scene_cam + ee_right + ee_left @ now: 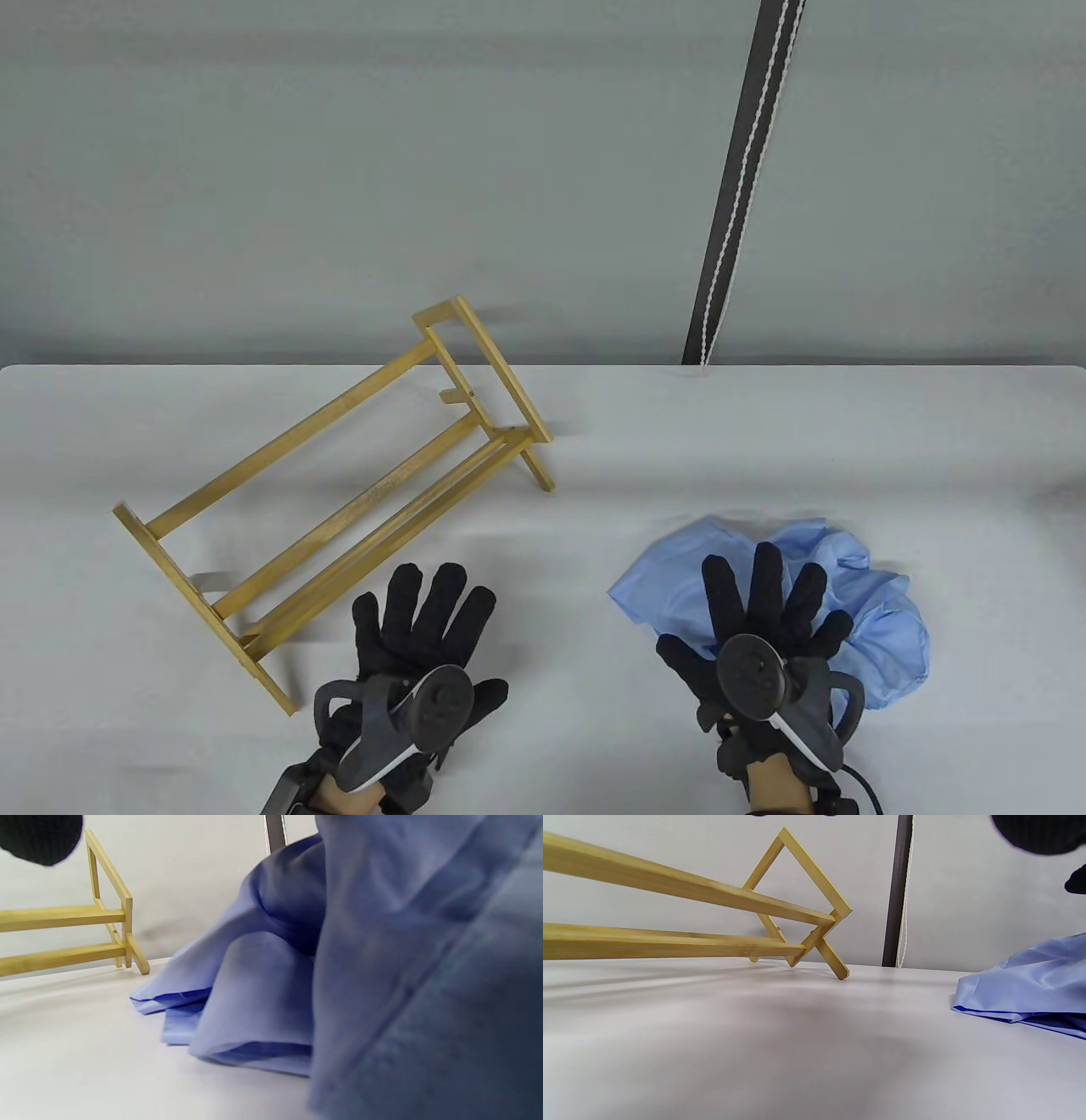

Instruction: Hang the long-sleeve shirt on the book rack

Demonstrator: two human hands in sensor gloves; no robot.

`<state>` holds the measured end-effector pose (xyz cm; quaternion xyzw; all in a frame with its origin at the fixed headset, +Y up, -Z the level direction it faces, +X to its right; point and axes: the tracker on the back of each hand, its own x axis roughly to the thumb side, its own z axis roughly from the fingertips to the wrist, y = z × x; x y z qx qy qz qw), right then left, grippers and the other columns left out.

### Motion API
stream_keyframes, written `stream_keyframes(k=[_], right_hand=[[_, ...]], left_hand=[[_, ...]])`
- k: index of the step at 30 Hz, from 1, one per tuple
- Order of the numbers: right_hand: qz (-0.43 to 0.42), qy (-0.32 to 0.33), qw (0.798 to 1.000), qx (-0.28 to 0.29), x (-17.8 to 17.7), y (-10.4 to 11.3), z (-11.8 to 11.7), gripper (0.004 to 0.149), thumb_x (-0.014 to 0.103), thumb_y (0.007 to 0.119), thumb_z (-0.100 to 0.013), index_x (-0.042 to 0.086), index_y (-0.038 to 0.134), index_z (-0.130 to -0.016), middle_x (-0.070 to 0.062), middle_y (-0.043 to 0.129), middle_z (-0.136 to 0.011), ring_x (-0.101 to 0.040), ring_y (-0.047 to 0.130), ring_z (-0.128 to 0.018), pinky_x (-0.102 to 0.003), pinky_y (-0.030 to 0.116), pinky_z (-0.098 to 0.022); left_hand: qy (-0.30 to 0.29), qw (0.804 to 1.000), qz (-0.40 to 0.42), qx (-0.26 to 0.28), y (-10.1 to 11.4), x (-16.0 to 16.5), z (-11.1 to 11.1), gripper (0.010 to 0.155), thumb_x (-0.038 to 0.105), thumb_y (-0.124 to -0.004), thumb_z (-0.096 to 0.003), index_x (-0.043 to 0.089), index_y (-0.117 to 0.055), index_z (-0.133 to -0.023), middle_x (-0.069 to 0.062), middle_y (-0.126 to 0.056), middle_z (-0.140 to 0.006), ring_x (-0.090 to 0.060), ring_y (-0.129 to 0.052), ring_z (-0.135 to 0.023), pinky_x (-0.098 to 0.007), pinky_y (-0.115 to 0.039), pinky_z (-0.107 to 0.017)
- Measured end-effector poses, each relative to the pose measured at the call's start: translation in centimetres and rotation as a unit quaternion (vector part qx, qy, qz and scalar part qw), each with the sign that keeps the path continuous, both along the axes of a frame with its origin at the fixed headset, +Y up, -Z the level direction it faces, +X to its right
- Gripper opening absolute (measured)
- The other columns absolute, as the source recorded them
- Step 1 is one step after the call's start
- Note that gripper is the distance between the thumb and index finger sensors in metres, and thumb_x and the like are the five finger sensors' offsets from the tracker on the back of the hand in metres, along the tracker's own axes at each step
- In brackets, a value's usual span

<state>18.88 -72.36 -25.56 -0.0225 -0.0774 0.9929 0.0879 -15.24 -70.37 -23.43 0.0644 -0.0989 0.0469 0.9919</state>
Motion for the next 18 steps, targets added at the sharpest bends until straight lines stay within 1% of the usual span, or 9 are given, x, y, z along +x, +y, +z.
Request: stream_keyframes(k=[6,12,15,18], right_hand=[[0.018,-0.017,0.999,-0.023,0.9,-0.6,-0.9,0.096,0.080,0.074,-0.040,0.039,0.026,-0.111,-0.015,0.011,-0.120,-0.060,0.008,-0.103,-0.087,0.022,-0.058],[0.006,-0.036,0.997,-0.068,2.0,-1.9,-1.7,0.097,0.079,0.078,-0.038,0.042,0.024,-0.110,-0.016,0.008,-0.119,-0.062,0.008,-0.101,-0.088,0.027,-0.057],[0.010,-0.040,0.994,-0.103,2.4,-2.7,-2.3,0.098,0.077,0.080,-0.038,0.044,0.023,-0.109,-0.016,0.005,-0.118,-0.066,0.009,-0.099,-0.088,0.033,-0.056],[0.011,-0.043,0.988,-0.151,2.9,-3.9,-2.7,0.096,0.074,0.083,-0.038,0.045,0.023,-0.108,-0.015,0.002,-0.117,-0.068,0.010,-0.097,-0.087,0.038,-0.057]], left_hand=[[-0.003,1.000,0.003,0.004,0.1,0.1,0.1,0.096,0.082,-0.065,-0.0248,0.055,-0.026,-0.109,0.014,-0.025,-0.131,-0.037,-0.034,-0.121,-0.070,-0.041,-0.080],[-0.005,1.000,0.001,0.000,0.0,0.6,-0.2,0.096,0.082,-0.065,-0.0249,0.055,-0.026,-0.109,0.014,-0.025,-0.131,-0.037,-0.033,-0.122,-0.070,-0.040,-0.081],[-0.005,1.000,-0.007,-0.003,-0.2,0.9,-0.3,0.096,0.082,-0.065,-0.0248,0.056,-0.026,-0.109,0.014,-0.025,-0.131,-0.037,-0.033,-0.122,-0.070,-0.040,-0.081],[-0.004,1.000,-0.009,-0.004,-0.3,0.9,-0.3,0.096,0.082,-0.065,-0.0249,0.055,-0.026,-0.109,0.014,-0.025,-0.131,-0.037,-0.033,-0.122,-0.070,-0.040,-0.081]])
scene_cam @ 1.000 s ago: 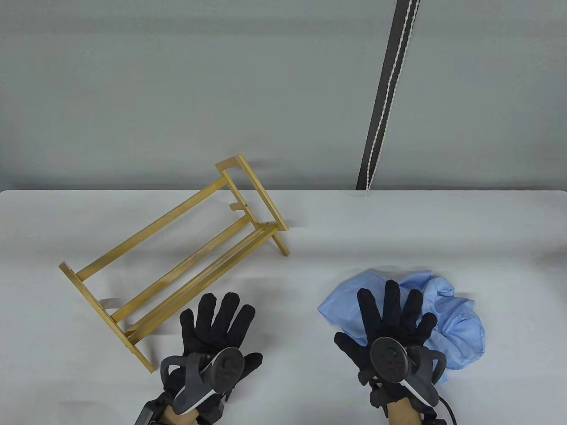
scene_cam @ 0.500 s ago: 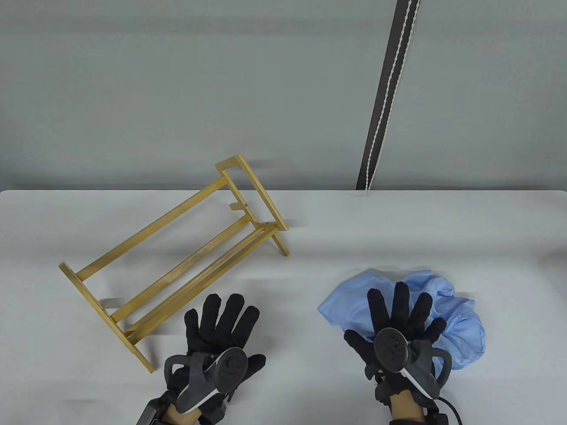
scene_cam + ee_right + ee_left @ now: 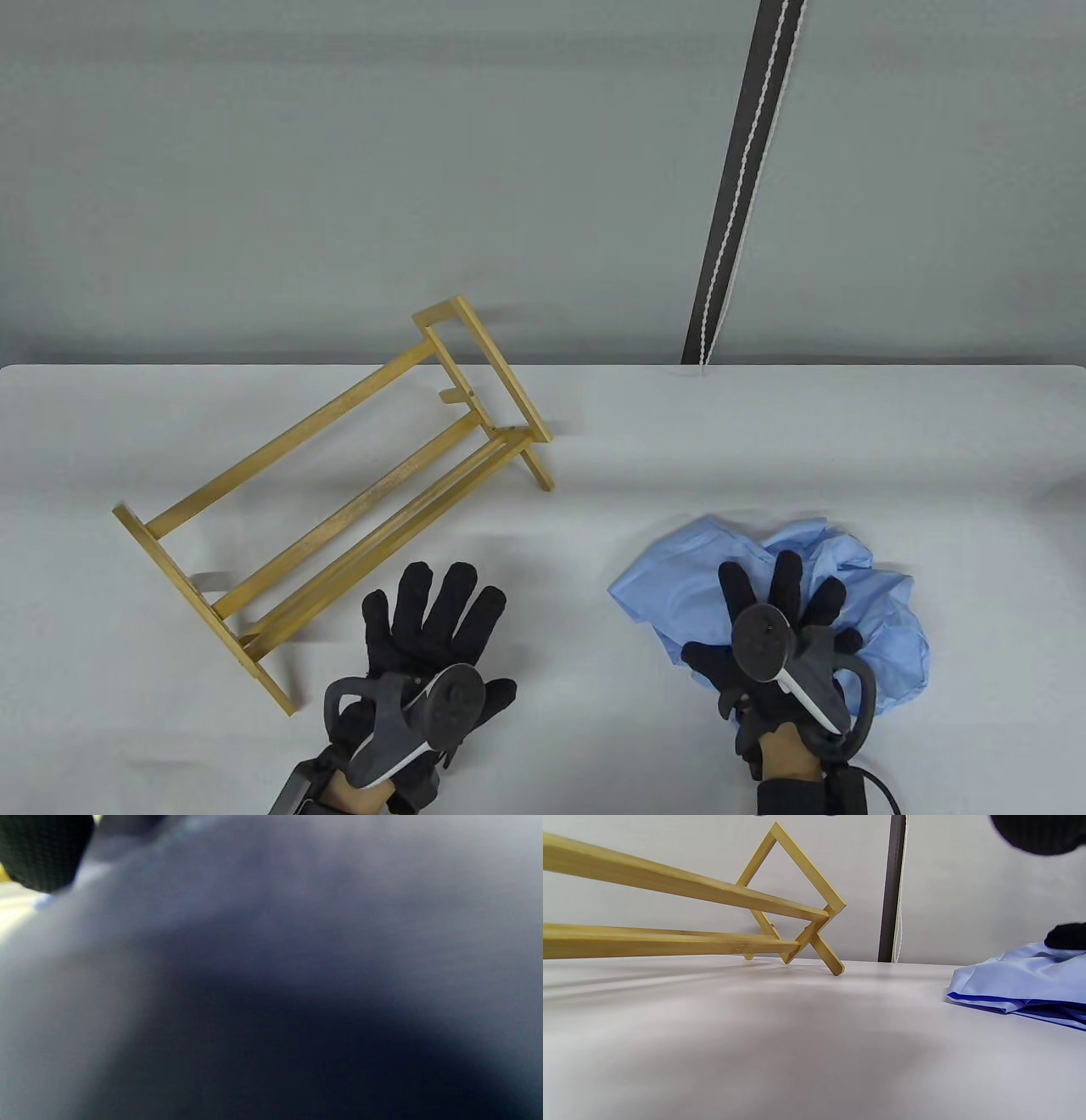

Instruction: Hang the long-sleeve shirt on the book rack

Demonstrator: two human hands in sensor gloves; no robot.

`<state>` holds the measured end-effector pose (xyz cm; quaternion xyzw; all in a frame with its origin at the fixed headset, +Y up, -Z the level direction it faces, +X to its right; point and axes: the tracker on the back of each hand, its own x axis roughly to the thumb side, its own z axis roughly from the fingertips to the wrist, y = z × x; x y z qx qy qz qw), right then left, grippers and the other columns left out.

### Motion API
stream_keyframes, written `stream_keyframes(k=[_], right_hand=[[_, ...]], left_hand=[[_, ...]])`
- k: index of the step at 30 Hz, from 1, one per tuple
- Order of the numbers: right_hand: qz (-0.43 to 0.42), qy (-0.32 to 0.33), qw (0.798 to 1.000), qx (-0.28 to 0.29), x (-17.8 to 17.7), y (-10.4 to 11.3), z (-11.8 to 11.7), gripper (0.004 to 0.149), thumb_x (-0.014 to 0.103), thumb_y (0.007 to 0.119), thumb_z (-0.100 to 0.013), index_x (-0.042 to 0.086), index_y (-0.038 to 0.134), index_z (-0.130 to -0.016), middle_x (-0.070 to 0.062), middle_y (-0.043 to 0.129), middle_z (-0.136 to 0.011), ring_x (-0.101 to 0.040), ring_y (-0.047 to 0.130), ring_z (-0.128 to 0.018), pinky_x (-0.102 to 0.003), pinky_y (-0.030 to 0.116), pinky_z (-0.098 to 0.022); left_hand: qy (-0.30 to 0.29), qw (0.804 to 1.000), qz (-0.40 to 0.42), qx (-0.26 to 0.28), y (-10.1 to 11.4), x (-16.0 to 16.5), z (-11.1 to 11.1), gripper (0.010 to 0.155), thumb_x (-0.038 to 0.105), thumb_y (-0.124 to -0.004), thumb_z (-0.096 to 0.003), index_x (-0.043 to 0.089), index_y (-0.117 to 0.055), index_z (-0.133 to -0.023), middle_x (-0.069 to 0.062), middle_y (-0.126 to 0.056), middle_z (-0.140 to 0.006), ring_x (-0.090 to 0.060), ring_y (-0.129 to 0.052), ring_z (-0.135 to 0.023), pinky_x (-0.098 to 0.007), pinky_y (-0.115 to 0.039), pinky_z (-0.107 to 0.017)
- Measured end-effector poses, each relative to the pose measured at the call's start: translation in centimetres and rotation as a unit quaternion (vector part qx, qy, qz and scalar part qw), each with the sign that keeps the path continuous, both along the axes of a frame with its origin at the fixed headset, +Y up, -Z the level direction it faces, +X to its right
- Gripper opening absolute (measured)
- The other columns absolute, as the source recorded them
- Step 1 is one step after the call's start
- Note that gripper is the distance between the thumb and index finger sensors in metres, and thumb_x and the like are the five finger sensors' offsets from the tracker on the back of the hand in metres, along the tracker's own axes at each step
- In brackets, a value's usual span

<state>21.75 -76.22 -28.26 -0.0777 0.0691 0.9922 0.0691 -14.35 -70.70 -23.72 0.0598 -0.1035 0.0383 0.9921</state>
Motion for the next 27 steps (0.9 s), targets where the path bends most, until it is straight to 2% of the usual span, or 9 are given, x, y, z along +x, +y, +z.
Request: stream_keyframes(k=[3,6,12,16,21,27], right_hand=[[-0.006,-0.008,1.000,-0.021,0.3,-0.4,-0.3,0.093,0.070,0.085,-0.040,0.047,0.025,-0.107,-0.015,0.003,-0.117,-0.068,0.024,-0.100,-0.082,0.046,-0.060],[0.015,-0.025,0.998,-0.047,0.5,-0.1,-0.6,0.093,0.069,0.085,-0.040,0.047,0.025,-0.107,-0.016,0.015,-0.119,-0.065,0.045,-0.100,-0.073,0.060,-0.060],[0.001,-0.056,0.997,-0.044,1.5,0.3,-0.3,0.087,0.057,0.092,-0.043,0.045,0.035,-0.107,-0.018,0.033,-0.119,-0.054,0.064,-0.093,-0.055,0.077,-0.053],[-0.001,-0.061,0.997,-0.040,1.6,0.4,0.0,0.080,0.048,0.096,-0.043,0.043,0.047,-0.105,-0.018,0.045,-0.116,-0.047,0.074,-0.087,-0.046,0.082,-0.047],[0.011,-0.060,0.998,-0.017,1.4,0.5,0.2,0.062,0.038,0.097,-0.043,0.039,0.065,-0.097,-0.014,0.064,-0.107,-0.034,0.086,-0.074,-0.037,0.086,-0.037],[0.004,-0.060,0.998,0.020,1.4,0.5,0.7,0.049,0.033,0.098,-0.042,0.037,0.076,-0.086,-0.009,0.077,-0.098,-0.029,0.093,-0.065,-0.034,0.088,-0.030]], left_hand=[[0.003,1.000,-0.003,-0.002,0.0,0.0,0.0,0.096,0.082,-0.065,-0.0249,0.055,-0.026,-0.109,0.014,-0.025,-0.131,-0.037,-0.033,-0.121,-0.070,-0.041,-0.081],[0.004,1.000,-0.001,0.001,0.1,-0.2,0.1,0.096,0.081,-0.065,-0.0250,0.055,-0.027,-0.109,0.014,-0.025,-0.130,-0.037,-0.034,-0.121,-0.070,-0.041,-0.080],[0.005,1.000,-0.003,0.001,0.1,-0.1,0.2,0.096,0.081,-0.065,-0.0251,0.055,-0.027,-0.109,0.014,-0.025,-0.130,-0.037,-0.034,-0.121,-0.070,-0.041,-0.080],[-0.002,1.000,-0.007,0.006,0.2,0.2,0.4,0.095,0.081,-0.065,-0.0252,0.055,-0.027,-0.109,0.014,-0.026,-0.130,-0.038,-0.035,-0.121,-0.070,-0.042,-0.080],[-0.005,1.000,-0.009,0.013,0.4,0.0,0.8,0.095,0.081,-0.065,-0.0253,0.055,-0.028,-0.109,0.013,-0.027,-0.130,-0.038,-0.037,-0.121,-0.070,-0.043,-0.080],[-0.002,1.000,-0.007,0.017,0.6,-0.3,1.0,0.095,0.081,-0.065,-0.0254,0.055,-0.029,-0.109,0.013,-0.028,-0.130,-0.038,-0.038,-0.121,-0.069,-0.043,-0.079]])
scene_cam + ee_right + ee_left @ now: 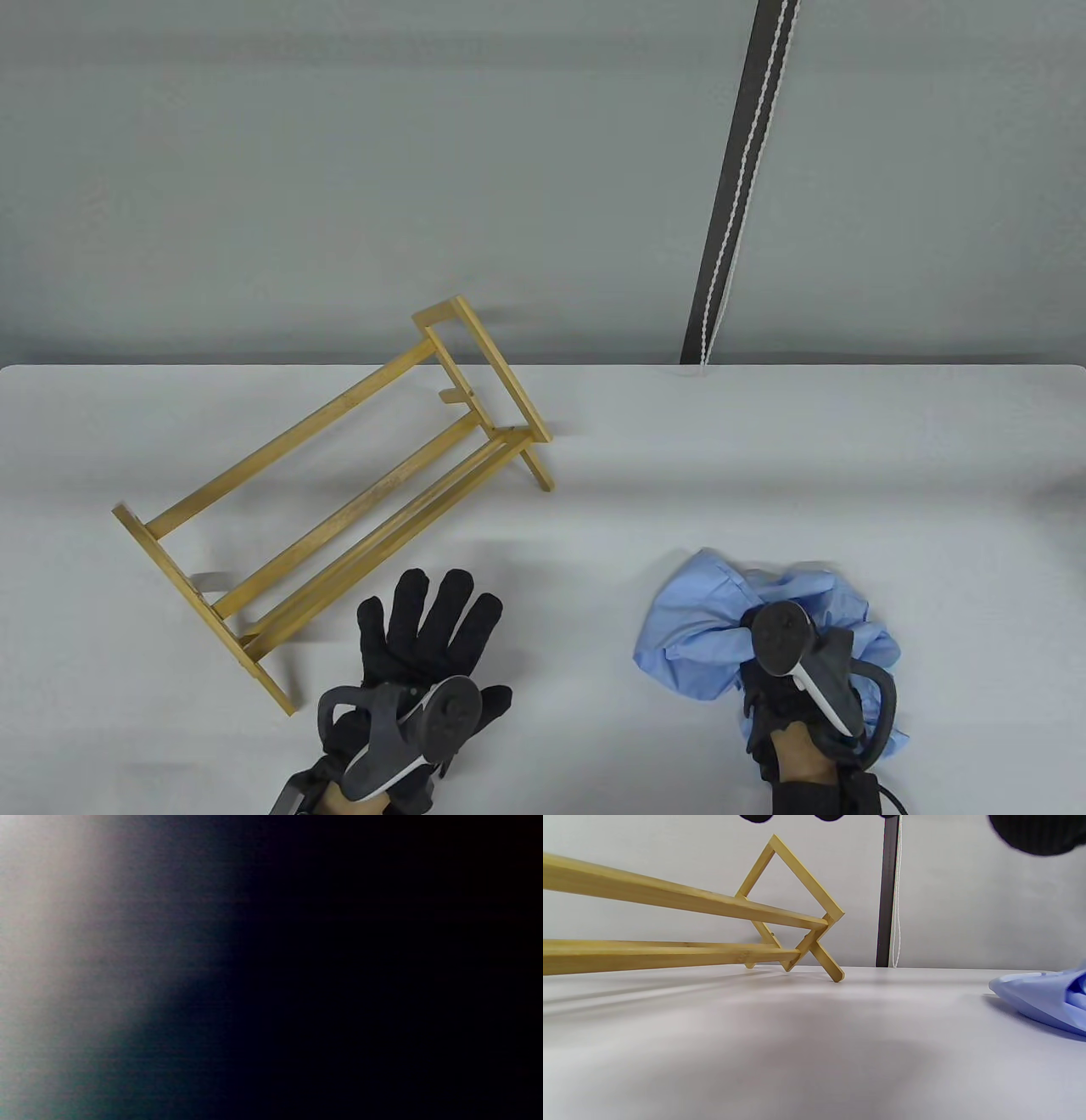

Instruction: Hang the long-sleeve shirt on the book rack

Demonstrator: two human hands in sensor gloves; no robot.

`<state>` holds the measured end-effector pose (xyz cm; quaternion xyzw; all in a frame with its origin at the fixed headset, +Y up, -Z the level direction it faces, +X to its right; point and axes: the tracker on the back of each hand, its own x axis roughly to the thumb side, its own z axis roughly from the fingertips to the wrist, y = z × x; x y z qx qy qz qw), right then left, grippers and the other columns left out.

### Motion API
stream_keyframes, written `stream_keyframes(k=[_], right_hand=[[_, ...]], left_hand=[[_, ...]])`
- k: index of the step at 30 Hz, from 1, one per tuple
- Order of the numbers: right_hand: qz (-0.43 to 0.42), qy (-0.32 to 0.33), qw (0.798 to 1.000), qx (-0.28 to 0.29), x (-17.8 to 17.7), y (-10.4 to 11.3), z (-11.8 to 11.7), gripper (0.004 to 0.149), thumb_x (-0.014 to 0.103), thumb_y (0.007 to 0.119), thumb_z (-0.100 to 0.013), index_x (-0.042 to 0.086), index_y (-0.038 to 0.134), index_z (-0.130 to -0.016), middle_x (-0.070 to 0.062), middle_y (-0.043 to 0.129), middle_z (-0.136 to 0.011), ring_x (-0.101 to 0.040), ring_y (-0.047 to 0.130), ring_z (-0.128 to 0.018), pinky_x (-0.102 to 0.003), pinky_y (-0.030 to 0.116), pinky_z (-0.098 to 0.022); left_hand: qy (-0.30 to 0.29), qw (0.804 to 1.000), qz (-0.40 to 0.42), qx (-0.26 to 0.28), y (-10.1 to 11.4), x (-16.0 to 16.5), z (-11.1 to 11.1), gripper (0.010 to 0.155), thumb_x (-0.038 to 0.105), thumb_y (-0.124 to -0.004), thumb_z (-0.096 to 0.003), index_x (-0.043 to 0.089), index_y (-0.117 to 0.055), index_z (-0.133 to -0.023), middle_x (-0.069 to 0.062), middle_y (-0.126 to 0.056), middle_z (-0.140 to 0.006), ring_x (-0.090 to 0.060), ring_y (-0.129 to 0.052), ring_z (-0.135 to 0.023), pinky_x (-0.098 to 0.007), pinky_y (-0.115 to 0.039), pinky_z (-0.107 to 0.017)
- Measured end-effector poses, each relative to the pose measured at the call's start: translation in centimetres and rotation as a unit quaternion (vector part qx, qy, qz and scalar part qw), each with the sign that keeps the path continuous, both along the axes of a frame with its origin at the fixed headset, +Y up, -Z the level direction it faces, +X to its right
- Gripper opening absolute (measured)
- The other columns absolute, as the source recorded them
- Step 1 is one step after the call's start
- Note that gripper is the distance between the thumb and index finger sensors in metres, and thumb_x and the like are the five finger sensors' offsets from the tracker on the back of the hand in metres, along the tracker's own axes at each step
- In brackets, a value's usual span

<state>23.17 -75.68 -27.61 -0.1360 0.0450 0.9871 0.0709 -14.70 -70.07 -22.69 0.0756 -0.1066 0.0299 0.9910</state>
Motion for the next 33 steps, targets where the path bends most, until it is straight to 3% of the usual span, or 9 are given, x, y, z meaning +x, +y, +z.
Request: stream_keyframes(k=[6,16,25,33], right_hand=[[-0.004,-0.001,1.000,0.020,0.3,0.5,0.2,0.049,0.033,0.098,-0.042,0.037,0.077,-0.086,-0.009,0.078,-0.097,-0.029,0.094,-0.064,-0.034,0.088,-0.030],[-0.052,-0.016,0.991,0.118,1.3,2.9,1.3,0.050,0.033,0.098,-0.042,0.037,0.076,-0.086,-0.009,0.077,-0.097,-0.030,0.094,-0.064,-0.034,0.089,-0.030],[-0.059,0.023,0.975,0.212,-0.1,6.0,2.6,0.050,0.033,0.098,-0.042,0.037,0.075,-0.087,-0.008,0.076,-0.098,-0.030,0.094,-0.064,-0.034,0.088,-0.031],[-0.048,0.058,0.968,0.238,-1.9,7.2,3.1,0.050,0.033,0.098,-0.042,0.037,0.075,-0.087,-0.008,0.076,-0.098,-0.030,0.094,-0.065,-0.034,0.088,-0.031]], left_hand=[[-0.002,1.000,-0.002,0.002,0.0,-0.1,0.2,0.095,0.081,-0.065,-0.0253,0.054,-0.029,-0.109,0.013,-0.029,-0.130,-0.038,-0.039,-0.120,-0.069,-0.044,-0.079],[-0.005,1.000,0.003,0.001,-0.1,-0.1,0.3,0.095,0.081,-0.065,-0.0253,0.054,-0.029,-0.109,0.013,-0.029,-0.130,-0.038,-0.039,-0.120,-0.069,-0.044,-0.079],[-0.008,1.000,0.017,0.018,0.7,-0.5,0.8,0.095,0.081,-0.065,-0.0254,0.054,-0.030,-0.109,0.012,-0.030,-0.130,-0.037,-0.039,-0.120,-0.069,-0.044,-0.079],[-0.009,0.999,0.028,0.027,1.1,-0.7,1.0,0.095,0.081,-0.065,-0.0253,0.054,-0.029,-0.109,0.012,-0.030,-0.130,-0.037,-0.040,-0.120,-0.069,-0.045,-0.079]])
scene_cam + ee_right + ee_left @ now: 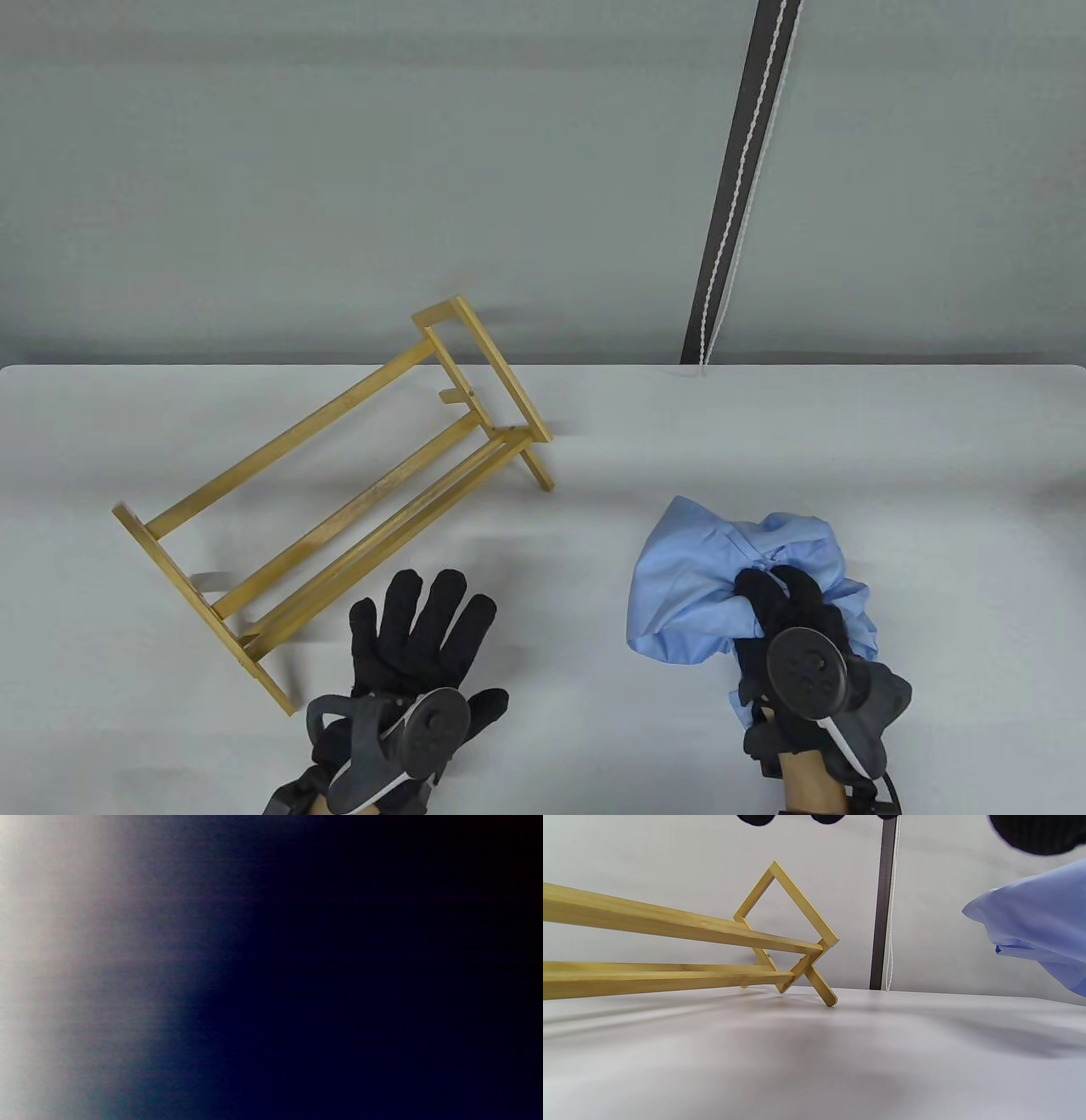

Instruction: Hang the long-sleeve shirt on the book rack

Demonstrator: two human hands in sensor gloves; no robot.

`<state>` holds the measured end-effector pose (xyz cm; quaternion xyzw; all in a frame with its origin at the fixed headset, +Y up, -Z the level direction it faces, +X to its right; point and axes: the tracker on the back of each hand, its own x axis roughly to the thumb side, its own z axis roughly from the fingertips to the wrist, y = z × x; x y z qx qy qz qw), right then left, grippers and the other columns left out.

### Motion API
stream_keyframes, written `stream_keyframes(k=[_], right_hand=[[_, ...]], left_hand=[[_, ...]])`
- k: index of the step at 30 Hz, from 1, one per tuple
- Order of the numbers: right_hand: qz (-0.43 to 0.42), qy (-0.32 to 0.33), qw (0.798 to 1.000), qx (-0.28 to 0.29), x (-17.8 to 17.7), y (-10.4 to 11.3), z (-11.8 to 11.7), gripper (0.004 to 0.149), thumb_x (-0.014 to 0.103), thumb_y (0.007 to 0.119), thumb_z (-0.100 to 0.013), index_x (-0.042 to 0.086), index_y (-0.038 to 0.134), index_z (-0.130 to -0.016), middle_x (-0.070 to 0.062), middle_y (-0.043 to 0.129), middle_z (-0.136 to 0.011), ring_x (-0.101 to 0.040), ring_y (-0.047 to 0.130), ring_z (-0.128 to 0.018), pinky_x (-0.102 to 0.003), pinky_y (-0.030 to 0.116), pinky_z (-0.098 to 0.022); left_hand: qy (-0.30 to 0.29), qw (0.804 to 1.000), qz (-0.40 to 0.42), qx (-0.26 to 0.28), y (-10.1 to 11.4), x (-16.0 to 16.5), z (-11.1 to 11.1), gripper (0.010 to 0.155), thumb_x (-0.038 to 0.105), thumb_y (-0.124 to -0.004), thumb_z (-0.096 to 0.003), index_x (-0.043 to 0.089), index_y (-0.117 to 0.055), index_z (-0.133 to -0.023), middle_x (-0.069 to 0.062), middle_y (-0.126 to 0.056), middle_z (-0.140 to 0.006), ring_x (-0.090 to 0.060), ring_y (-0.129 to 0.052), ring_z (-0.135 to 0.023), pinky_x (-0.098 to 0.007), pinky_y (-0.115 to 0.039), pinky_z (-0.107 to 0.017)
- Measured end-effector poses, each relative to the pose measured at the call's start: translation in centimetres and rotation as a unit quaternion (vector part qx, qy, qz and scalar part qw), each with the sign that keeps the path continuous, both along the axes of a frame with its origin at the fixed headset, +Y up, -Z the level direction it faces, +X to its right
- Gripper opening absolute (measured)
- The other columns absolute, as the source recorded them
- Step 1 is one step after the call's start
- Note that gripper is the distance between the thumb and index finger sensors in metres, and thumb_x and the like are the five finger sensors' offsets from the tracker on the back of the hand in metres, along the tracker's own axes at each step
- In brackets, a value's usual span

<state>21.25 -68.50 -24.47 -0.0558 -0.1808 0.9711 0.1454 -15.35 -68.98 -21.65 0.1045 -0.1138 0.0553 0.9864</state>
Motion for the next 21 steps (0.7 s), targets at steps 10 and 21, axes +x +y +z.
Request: stream_keyframes(k=[10,21], right_hand=[[0.018,0.041,0.999,0.021,-2.6,0.9,0.1,0.050,0.033,0.098,-0.043,0.037,0.075,-0.087,-0.008,0.076,-0.099,-0.030,0.094,-0.065,-0.034,0.088,-0.031],[0.032,0.099,0.994,0.031,-6.5,1.4,-0.1,0.050,0.033,0.098,-0.043,0.038,0.075,-0.087,-0.008,0.075,-0.099,-0.030,0.094,-0.065,-0.034,0.088,-0.031]], left_hand=[[-0.008,1.000,0.003,0.007,0.1,0.3,0.2,0.095,0.081,-0.065,-0.0255,0.054,-0.029,-0.109,0.012,-0.030,-0.130,-0.037,-0.040,-0.120,-0.068,-0.045,-0.080],[-0.008,1.000,0.006,0.011,0.2,0.4,0.1,0.095,0.081,-0.065,-0.0256,0.054,-0.029,-0.109,0.012,-0.030,-0.130,-0.037,-0.040,-0.120,-0.068,-0.046,-0.080]])
